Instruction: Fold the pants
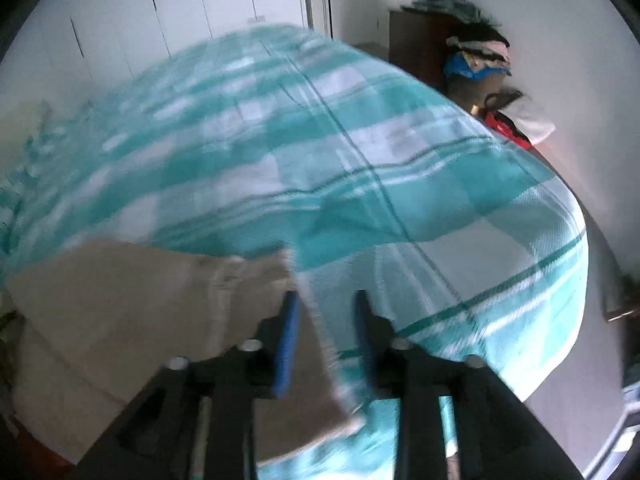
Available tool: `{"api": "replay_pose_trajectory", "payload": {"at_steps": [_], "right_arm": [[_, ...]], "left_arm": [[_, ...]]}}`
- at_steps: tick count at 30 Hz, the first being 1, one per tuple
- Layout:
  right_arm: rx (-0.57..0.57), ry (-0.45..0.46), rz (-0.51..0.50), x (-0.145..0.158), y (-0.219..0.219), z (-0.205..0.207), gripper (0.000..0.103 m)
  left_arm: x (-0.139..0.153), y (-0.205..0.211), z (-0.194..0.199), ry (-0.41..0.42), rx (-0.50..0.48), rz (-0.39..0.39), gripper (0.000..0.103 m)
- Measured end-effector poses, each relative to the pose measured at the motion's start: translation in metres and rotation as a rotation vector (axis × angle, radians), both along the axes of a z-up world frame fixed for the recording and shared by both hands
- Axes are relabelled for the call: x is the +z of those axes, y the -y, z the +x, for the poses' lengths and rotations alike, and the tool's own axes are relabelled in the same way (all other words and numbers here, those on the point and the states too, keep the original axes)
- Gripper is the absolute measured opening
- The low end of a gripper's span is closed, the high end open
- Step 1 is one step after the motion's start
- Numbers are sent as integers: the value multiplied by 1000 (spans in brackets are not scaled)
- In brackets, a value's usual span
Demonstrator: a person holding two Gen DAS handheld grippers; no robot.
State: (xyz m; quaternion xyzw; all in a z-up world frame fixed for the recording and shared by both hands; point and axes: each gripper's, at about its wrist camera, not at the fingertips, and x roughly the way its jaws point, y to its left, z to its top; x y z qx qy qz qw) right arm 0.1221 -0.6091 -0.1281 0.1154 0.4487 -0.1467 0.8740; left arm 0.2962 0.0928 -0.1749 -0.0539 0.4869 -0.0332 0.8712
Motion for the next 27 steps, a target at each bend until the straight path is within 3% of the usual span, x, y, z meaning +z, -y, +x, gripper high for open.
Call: {"api": "replay_pose_trajectory", "payload": {"at_steps": [1, 4, 6, 10, 13, 16, 21, 27], "right_arm": [[15, 30, -6, 7, -19, -3, 58], [110, 114, 32, 20, -85, -13, 60], [216, 135, 109, 17, -137, -12, 60], [405, 98, 201, -5, -237, -18, 60], [529, 28, 142, -35, -301, -19, 60], [567, -70, 28, -73, -323, -19, 61], [550, -41, 68, -79, -310, -22, 62], [559, -21, 32, -77, -315, -23, 63]], "left_arm": [[6, 6, -15, -1, -21, -14, 102], [11, 31, -61, -55, -91, -52, 102], [10, 49, -92, -90, -146, -68, 102], [6, 76, -129, -62, -206, 22, 102], [-11, 77, -131, -93, -190, 49, 102], [-20, 72, -137, -73, -186, 26, 102], [-24, 74, -141, -51, -198, 33, 103], [-28, 72, -138, -45, -213, 25, 103]]}}
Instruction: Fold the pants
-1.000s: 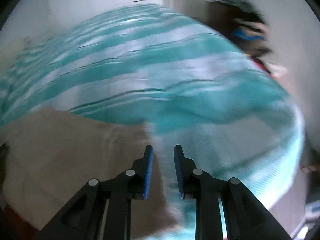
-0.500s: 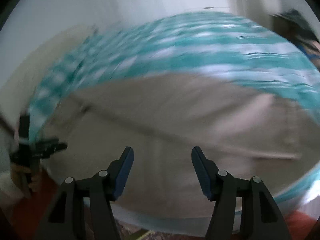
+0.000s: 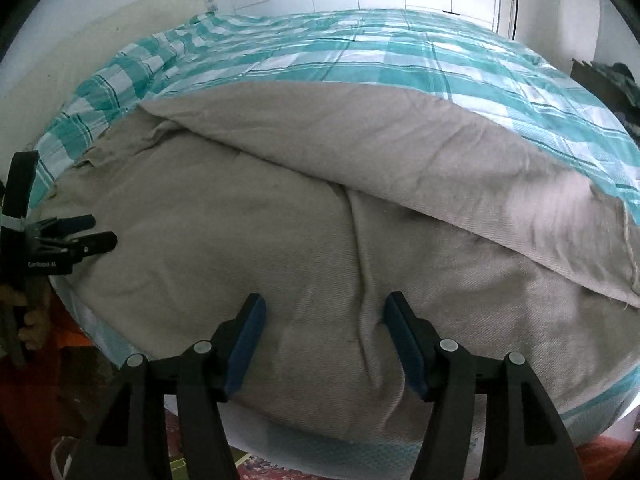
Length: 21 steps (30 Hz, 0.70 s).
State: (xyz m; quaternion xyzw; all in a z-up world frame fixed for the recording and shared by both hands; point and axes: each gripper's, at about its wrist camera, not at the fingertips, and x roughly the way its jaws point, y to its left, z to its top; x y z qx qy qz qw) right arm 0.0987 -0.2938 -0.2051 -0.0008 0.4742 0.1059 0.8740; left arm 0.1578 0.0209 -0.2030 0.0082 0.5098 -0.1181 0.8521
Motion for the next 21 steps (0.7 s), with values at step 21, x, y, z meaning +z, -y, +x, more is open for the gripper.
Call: {"api": "replay_pose_trajectory", "payload": {"at_steps": [21], "right_arm": [[1, -3, 23, 1, 0, -1, 63]], "left_arm": [[-1, 2, 2, 6, -5, 6, 103]]}}
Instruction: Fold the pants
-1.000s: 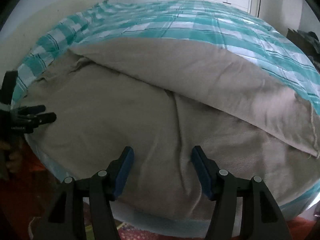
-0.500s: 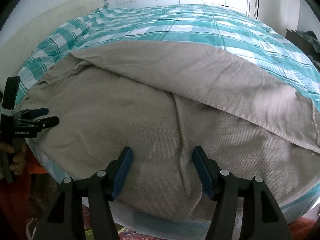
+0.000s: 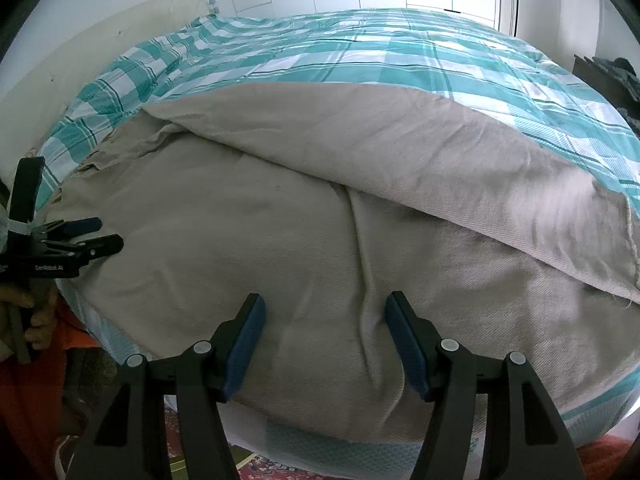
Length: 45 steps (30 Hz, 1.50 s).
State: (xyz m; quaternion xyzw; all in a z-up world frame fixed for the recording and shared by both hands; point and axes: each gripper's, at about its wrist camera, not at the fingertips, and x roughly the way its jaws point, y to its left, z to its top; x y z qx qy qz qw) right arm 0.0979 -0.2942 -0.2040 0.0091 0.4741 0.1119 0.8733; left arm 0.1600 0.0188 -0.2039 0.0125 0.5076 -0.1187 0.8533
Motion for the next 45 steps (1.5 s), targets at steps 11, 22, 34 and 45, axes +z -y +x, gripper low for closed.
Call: {"api": "replay_pose_trajectory", "payload": {"at_steps": [11, 22, 34, 45], "right_arm": [[-1, 1, 3, 0, 1, 0, 64], [-6, 0, 7, 5, 1, -1, 66], [-354, 72, 374, 34, 101, -23, 66], [-728, -116, 646, -2, 180, 29, 62]], "left_arm": [[0, 0, 0, 0, 0, 0, 103], [2, -2, 0, 3, 5, -21, 103], [5, -53, 15, -31, 177, -94, 102], [-2, -40, 15, 2, 145, -8, 102]]}}
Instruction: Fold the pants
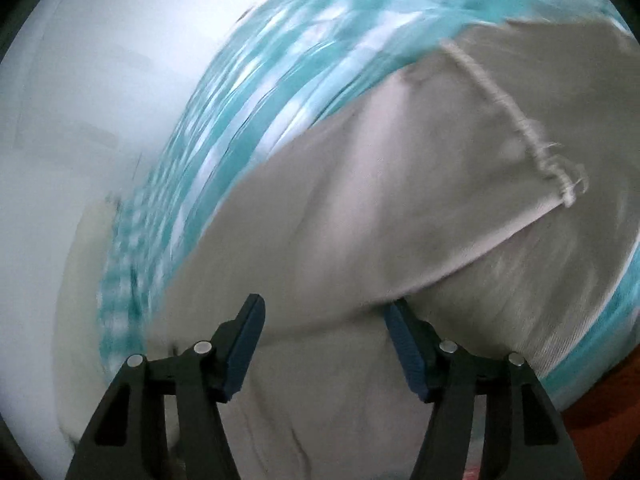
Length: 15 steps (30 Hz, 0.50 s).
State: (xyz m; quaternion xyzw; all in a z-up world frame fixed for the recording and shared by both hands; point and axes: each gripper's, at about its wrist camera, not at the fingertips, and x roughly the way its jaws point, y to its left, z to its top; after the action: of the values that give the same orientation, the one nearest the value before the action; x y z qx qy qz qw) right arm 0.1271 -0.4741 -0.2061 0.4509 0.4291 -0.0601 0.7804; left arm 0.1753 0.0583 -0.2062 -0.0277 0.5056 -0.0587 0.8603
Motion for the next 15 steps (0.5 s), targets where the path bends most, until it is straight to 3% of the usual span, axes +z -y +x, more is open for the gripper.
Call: {"api": "replay_pose_trajectory", "payload": {"at_steps": [3, 5, 7, 9, 11, 15], "right_arm": [[-76, -32, 11, -8, 10, 9, 53], [-61, -69, -68, -10, 10, 17, 4], [-31, -59, -142, -3, 10, 20, 4], [-14, 15, -151, 16, 8, 16, 4], [61, 133, -190, 54, 1, 13, 3], [223, 347, -246, 134, -18, -2, 3]], "left_arm": [[0, 2, -2, 3, 1, 11, 102], [3, 2, 1, -25, 0, 7, 102], [15, -2, 1, -52, 2, -50, 102], [40, -23, 10, -12, 32, -207, 102], [56, -42, 27, 4, 75, -315, 102], [66, -78, 82, -39, 151, -578, 102]]}}
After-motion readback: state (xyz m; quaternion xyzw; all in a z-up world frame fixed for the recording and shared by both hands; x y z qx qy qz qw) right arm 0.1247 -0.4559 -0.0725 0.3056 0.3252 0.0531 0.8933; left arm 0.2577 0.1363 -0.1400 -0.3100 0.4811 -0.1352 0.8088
